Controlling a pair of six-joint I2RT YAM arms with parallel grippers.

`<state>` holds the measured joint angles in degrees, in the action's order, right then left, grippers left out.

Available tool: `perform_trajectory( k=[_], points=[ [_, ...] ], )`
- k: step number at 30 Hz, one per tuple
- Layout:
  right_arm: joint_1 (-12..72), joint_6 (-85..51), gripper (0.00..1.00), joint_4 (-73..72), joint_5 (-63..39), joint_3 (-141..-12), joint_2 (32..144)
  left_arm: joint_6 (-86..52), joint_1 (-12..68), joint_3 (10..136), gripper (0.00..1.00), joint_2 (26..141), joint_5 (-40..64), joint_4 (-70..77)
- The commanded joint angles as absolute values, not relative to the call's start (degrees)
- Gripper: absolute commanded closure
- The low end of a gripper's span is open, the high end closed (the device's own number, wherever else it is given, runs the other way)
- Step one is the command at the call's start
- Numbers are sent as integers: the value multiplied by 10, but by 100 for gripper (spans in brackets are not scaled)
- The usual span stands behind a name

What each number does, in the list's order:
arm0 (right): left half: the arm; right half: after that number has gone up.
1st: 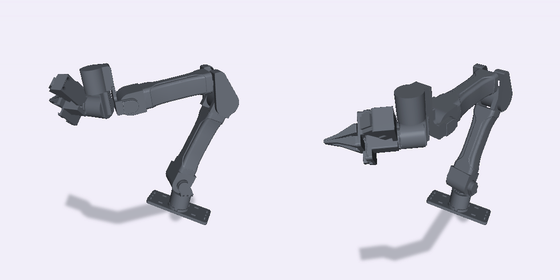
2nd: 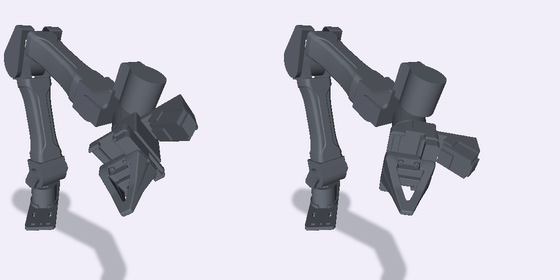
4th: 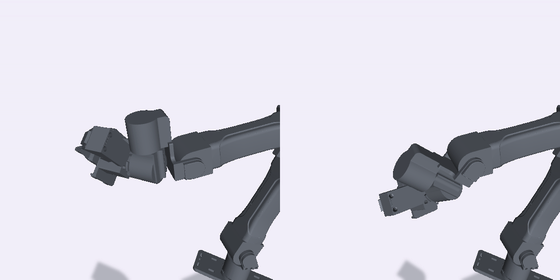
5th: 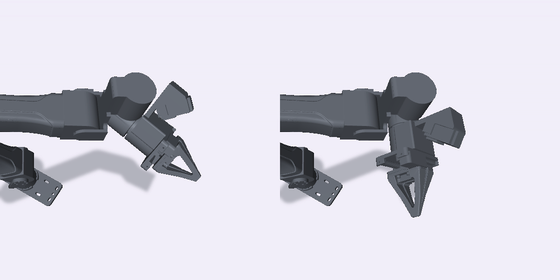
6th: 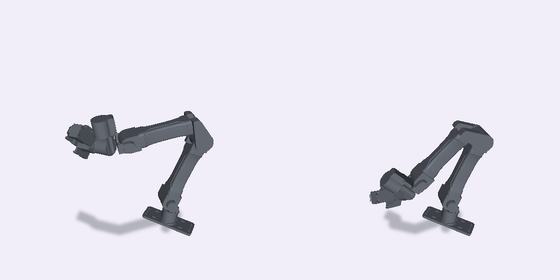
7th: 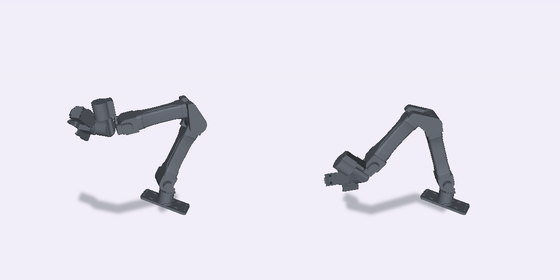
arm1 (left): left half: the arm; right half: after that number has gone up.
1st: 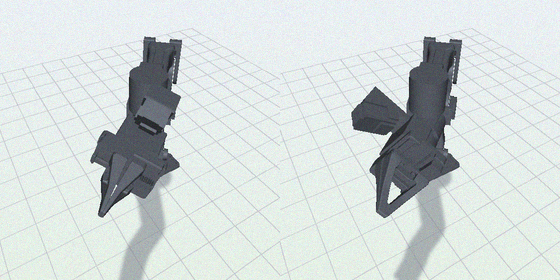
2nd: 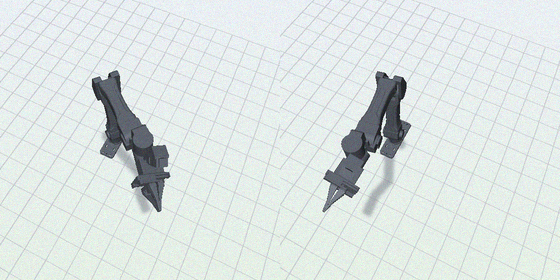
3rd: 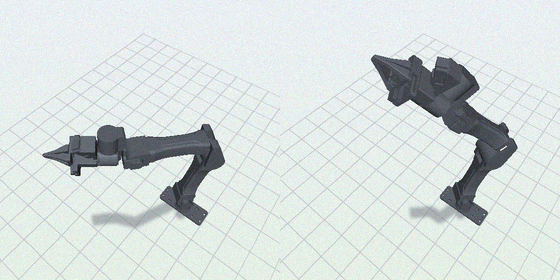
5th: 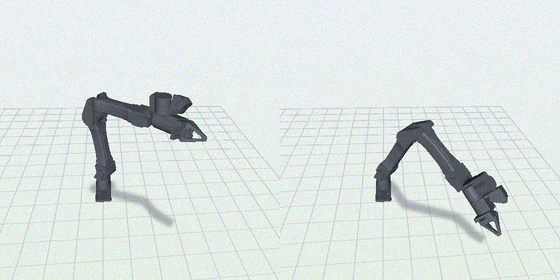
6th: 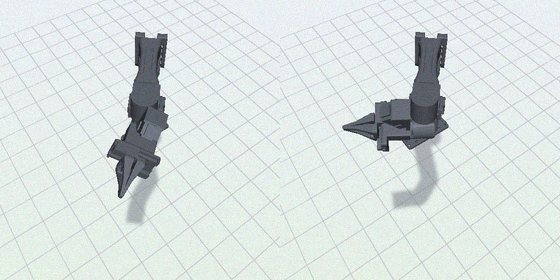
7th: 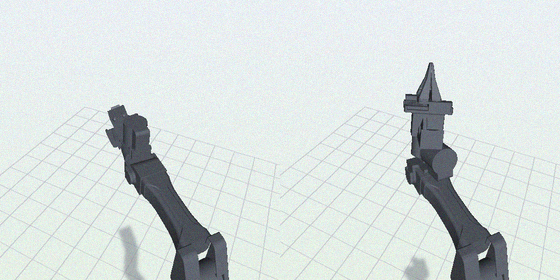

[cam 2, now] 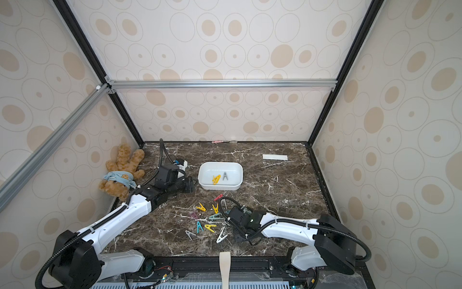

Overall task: Put the clothespins into the storage box
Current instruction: Pick up the clothespin from the center of the board, then place the clothespin in the storage box.

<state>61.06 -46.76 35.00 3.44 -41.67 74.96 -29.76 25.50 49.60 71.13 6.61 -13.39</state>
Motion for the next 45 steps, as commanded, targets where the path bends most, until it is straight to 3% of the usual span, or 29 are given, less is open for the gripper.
perform_trajectory(
  k=[1,9,18,22,33,41,45],
  points=[
    [607,-428,100,416,39,-466,716,-330,252,486,54,698,52,-143],
    [490,-271,100,435,-63,-621,754,-343,251,482,55,697,12,-183],
    [340,-155,100,378,-202,-782,930,-351,251,490,55,693,13,-237],
    [299,-143,100,364,-201,-834,1016,-351,251,498,55,691,11,-257],
    [267,-102,100,399,-163,-976,1207,-363,251,473,55,656,5,-302],
    [259,-107,100,398,-168,-992,1244,-363,251,475,55,654,8,-314],
    [259,-108,92,401,-167,-996,1240,-359,251,477,51,659,9,-320]
  ],
)
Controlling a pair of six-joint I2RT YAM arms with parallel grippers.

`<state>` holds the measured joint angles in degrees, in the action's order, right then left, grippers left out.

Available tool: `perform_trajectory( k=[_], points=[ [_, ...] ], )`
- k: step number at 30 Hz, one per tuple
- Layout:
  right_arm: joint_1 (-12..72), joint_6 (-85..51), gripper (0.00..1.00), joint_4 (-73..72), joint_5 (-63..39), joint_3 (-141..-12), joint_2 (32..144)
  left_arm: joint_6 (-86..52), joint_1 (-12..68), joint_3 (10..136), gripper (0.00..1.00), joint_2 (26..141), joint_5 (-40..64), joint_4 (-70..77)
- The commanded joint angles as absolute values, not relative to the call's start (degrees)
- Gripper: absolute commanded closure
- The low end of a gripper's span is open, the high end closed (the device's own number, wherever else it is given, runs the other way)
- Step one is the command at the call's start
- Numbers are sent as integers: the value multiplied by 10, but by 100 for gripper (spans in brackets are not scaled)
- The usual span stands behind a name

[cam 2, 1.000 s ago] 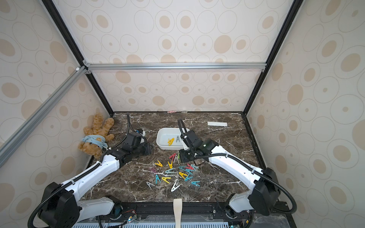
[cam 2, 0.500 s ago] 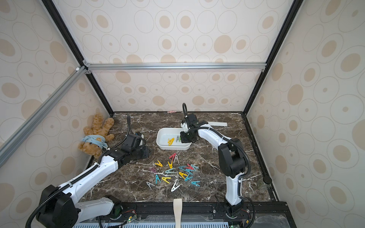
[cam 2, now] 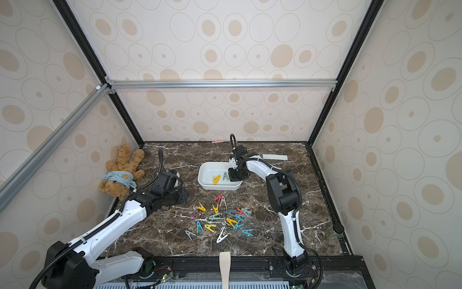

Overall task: Put the clothespins into the storage box
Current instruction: Place the clothespin in the storage box, then pick up the clothespin from the center of the board.

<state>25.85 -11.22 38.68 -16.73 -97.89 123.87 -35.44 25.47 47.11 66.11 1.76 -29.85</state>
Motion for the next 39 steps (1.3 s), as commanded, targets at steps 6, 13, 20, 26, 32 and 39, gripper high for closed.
perform_trajectory(
  k=[6,13,20,26,32,39],
  points=[
    [259,-105,79,413,-164,-1006,1215,-354,251,482,44,662,13,-322],
    [259,-90,77,431,-162,-1008,1170,-348,251,504,35,676,13,-338],
    [259,-75,77,424,-144,-978,1125,-346,251,520,35,685,16,-348],
    [259,-73,80,425,-155,-986,1155,-353,251,511,37,677,24,-344],
    [264,-78,80,418,-167,-967,1122,-370,252,495,40,655,24,-393],
    [310,-104,76,358,-176,-866,1017,-414,306,485,50,647,19,-489]
  ],
)
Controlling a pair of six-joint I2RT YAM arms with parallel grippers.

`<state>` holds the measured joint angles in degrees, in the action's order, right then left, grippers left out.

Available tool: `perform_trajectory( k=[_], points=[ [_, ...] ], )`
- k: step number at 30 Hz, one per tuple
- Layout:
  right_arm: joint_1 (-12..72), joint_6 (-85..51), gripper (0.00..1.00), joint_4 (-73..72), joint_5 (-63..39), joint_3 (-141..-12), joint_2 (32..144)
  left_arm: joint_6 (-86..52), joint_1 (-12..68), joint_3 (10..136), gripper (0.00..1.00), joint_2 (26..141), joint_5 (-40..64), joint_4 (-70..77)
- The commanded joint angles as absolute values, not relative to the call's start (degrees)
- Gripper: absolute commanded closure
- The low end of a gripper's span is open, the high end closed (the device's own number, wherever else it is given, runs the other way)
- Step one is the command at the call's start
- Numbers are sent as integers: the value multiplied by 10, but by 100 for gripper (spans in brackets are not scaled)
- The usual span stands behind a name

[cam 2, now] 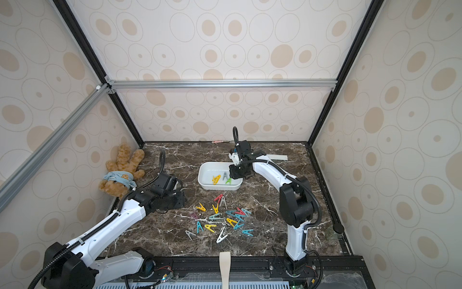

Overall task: Put the clothespins into the storage box
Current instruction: Pick up the clothespin from the center of the board.

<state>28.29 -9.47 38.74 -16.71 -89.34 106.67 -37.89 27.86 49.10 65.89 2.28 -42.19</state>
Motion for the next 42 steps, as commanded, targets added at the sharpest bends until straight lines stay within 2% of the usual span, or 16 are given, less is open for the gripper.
perform_trajectory(
  k=[1,8,12,22,29,42],
  points=[
    [319,-107,76,350,-174,-849,1005,-435,326,477,52,642,25,-492],
    [352,-131,76,314,-180,-781,964,-615,489,381,57,599,53,-469],
    [353,-135,77,295,-185,-761,952,-670,535,338,58,590,67,-427],
    [353,-134,78,284,-187,-757,952,-679,542,314,58,631,38,-370],
    [353,-139,78,278,-189,-738,946,-685,542,291,66,635,36,-365],
    [353,-155,78,259,-217,-728,936,-652,542,312,67,689,-12,-372]
  ],
)
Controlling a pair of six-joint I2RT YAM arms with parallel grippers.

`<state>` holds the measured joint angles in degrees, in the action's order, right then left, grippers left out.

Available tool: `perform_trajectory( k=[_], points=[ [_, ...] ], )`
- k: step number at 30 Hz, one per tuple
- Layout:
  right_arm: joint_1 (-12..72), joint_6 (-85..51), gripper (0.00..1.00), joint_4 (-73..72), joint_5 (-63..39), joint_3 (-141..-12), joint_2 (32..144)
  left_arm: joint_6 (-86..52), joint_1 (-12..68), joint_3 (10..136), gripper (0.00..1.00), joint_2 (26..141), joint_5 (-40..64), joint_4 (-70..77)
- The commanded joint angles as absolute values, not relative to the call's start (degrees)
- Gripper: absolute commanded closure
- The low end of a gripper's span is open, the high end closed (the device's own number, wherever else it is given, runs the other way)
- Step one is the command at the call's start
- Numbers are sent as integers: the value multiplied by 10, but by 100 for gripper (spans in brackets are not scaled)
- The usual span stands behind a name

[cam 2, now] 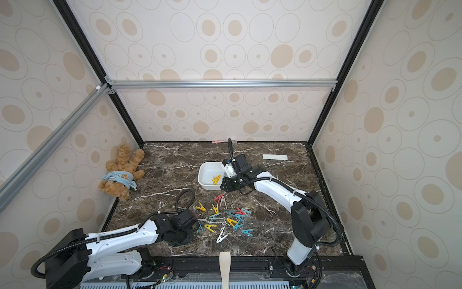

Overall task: Put the clothespins into the storage box
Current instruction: Pick up the clothespin from the center of the board.

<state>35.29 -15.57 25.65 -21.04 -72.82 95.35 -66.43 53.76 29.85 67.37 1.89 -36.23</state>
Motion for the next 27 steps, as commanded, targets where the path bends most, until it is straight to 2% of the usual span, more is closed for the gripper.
perform_trajectory(
  k=[1,14,20,27],
  points=[
    [353,-153,78,262,-214,-728,934,-651,543,313,68,693,-15,-373],
    [353,-155,78,262,-220,-718,930,-635,542,322,82,714,-24,-370],
    [353,-156,78,267,-219,-717,923,-616,542,346,96,716,-42,-399],
    [353,-162,79,271,-209,-706,897,-510,521,435,98,719,-60,-487]
  ],
)
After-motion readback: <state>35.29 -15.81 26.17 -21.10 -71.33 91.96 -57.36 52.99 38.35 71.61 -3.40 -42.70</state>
